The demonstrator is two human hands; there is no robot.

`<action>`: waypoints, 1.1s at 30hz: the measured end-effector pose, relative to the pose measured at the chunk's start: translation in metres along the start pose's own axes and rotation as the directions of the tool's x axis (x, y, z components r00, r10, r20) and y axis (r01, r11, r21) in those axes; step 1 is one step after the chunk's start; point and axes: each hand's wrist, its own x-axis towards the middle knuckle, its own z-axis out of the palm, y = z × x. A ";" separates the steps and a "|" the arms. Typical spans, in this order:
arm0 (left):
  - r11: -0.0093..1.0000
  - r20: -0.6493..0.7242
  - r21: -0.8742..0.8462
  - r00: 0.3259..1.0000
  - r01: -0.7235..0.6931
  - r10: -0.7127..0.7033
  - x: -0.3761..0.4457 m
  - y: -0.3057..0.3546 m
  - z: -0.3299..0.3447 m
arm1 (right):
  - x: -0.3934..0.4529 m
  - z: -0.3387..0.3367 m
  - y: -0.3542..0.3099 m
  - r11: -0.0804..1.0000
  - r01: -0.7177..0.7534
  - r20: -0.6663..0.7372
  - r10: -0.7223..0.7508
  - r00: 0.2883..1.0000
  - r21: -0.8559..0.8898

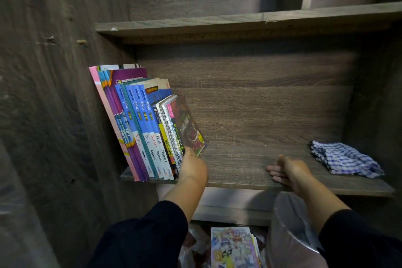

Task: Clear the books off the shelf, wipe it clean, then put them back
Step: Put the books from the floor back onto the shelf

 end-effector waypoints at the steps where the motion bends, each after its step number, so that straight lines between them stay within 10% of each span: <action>1: 1.000 -0.009 0.025 1.000 -0.013 0.013 -0.002 0.001 -0.001 | 0.000 0.000 0.000 1.000 0.001 0.003 -0.001 1.000 0.002; 33: 0.992 -0.089 -0.123 0.996 -0.014 0.003 0.009 -0.004 0.007 | 0.003 0.001 -0.001 1.000 -0.010 -0.021 0.010 1.000 -0.013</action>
